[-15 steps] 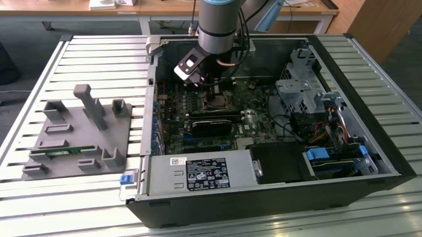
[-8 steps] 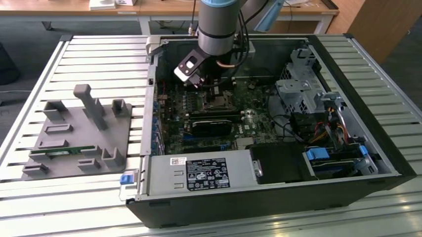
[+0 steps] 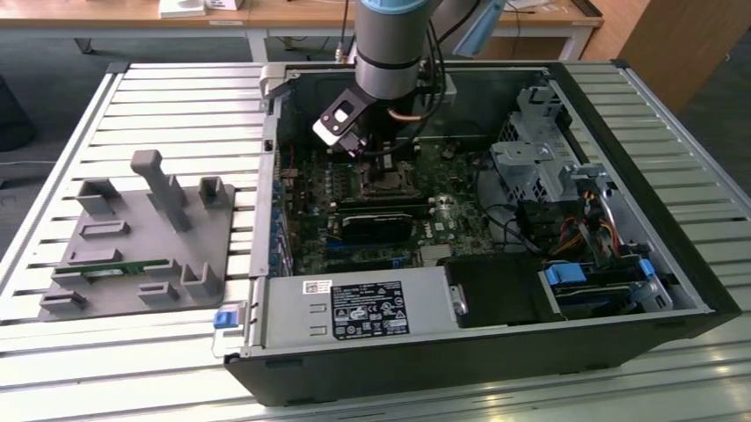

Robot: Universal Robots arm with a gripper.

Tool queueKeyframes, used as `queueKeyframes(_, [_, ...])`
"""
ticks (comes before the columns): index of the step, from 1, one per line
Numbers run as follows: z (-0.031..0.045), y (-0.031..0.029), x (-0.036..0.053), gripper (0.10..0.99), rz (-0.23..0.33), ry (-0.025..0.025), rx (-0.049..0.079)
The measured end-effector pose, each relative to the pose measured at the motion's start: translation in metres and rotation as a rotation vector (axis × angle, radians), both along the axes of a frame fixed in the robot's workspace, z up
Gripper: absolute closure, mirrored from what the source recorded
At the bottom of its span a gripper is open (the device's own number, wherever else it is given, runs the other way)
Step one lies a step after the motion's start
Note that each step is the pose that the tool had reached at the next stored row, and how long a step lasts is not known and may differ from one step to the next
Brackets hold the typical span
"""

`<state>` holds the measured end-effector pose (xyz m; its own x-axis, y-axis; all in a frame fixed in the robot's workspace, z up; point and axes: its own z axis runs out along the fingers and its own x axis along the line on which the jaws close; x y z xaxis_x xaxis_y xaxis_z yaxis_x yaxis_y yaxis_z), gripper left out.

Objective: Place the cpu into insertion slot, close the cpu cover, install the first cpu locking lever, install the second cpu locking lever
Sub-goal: 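Close the cpu cover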

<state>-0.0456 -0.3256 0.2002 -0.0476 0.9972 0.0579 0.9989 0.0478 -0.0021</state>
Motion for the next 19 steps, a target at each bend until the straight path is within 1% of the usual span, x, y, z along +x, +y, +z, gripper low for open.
queueKeyframes(3, [0.0000, 0.0005, 0.0036, 0.980, 0.000, 0.0001, 0.000])
queueKeyframes(5, [0.0010, 0.0009, 0.0036, 0.980, 0.000, -0.0003, 0.000])
queueKeyframes(8, [0.0050, 0.0009, 0.0036, 0.980, 0.000, 0.0001, 0.000])
queueKeyframes(9, [0.0050, 0.0010, 0.0033, 0.980, 0.000, -0.0001, 0.000])
queueKeyframes(11, [0.0050, 0.0009, 0.0013, 0.980, 0.000, 0.0000, 0.000])
queueKeyframes(15, [0.0050, 0.0010, -0.0066, 0.980, 0.000, 0.0000, 0.000])
queueKeyframes(19, [0.0028, 0.0009, -0.0080, 0.980, 0.000, 0.0002, 0.000])
